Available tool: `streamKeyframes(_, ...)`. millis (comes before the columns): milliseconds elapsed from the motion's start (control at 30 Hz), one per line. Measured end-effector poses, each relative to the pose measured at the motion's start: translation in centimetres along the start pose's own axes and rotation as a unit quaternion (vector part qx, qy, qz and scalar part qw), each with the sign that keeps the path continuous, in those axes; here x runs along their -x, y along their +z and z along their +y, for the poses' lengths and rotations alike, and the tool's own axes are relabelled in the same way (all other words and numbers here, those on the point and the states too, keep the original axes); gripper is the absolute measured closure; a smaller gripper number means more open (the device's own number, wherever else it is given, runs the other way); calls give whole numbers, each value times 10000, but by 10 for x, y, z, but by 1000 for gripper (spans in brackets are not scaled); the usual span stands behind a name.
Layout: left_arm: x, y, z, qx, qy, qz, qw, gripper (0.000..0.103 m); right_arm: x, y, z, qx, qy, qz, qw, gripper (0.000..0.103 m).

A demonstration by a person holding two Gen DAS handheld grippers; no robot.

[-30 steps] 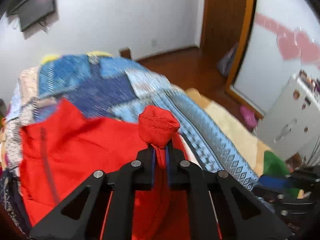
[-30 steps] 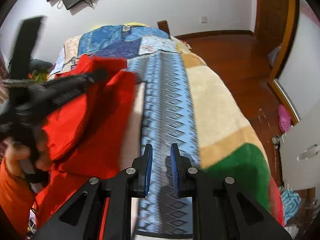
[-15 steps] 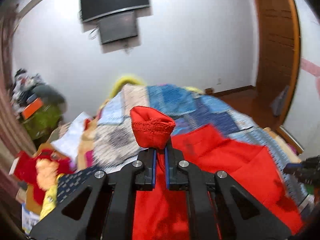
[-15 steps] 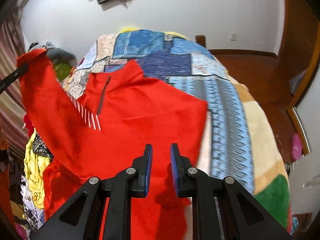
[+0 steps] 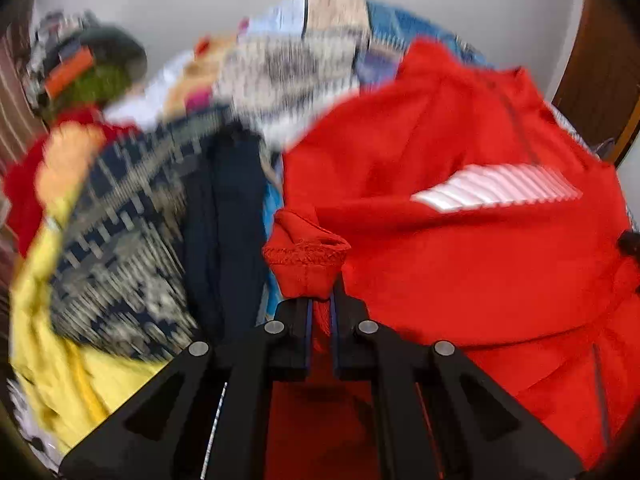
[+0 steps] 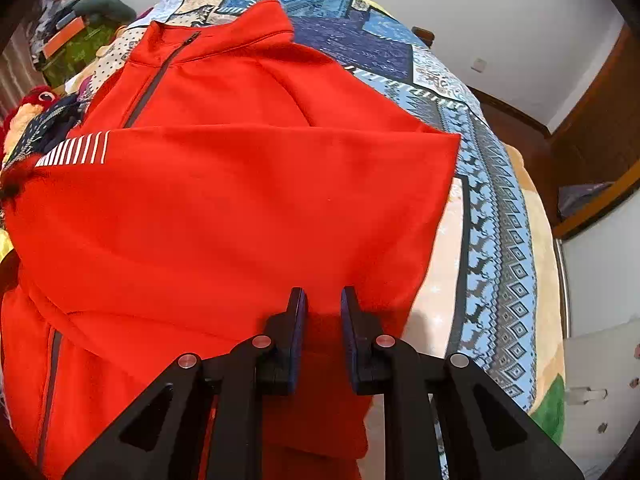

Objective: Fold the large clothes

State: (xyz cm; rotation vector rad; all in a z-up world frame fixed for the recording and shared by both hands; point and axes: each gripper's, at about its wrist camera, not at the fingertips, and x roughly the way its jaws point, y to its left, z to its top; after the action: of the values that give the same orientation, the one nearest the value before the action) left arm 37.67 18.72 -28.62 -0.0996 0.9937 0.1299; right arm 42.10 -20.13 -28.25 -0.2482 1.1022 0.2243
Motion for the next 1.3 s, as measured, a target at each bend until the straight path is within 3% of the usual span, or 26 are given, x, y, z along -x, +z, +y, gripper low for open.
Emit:
streamKeyframes(133, -18, -19, 2, 68, -63, 281, 9996, 84, -2, -1, -1, 97, -49, -109, 9999, 89)
streamKeyframes(400, -22, -37, 1, -138, -8, 391, 9991, 78, 7, -18, -2, 256, -449, -350, 9980, 88)
streamKeyframes(433, -22, -37, 2, -109, -44, 417, 9991, 76, 9, -21, -3, 253, -583, -346, 9974, 76)
streamKeyframes(467, -21, -37, 3, -83, -85, 453, 9989, 75, 10, -23, -6, 224, -910, -330, 9951, 26)
streamKeyframes(500, -21, -37, 4, -65, -120, 498, 9987, 75, 10, -26, -12, 163, -1500, -338, 9880, 0)
streamKeyframes(667, -7, -37, -1, -227, -67, 638, 9977, 63, 16, -44, -48, -425, -707, -275, 9962, 0)
streamKeyframes(700, -1, -37, -3, -307, 35, 679, 9972, 52, 20, -45, -53, -506, -643, -302, 9962, 0)
streamKeyframes(733, 4, -38, -5, -358, 214, 725, 9965, 29, 25, -43, -59, -590, -604, -341, 9958, 0)
streamKeyframes(767, 11, -38, -5, -391, 373, 694, 9961, 23, 29, -41, -62, -613, -585, -376, 9957, 0)
streamKeyframes(1000, 69, -1, -8, -409, 261, 66, 9988, 15, 75, -3, -54, -371, -302, -1089, 9929, 0)
streamKeyframes(1200, 96, 69, -28, -528, 191, -702, 9960, 5, 96, 45, -31, -163, 175, -1525, 9880, 0)
streamKeyframes(1300, 93, 98, -37, -526, 84, -857, 9949, 4, 93, 71, -20, -100, 444, -1553, 9868, 0)
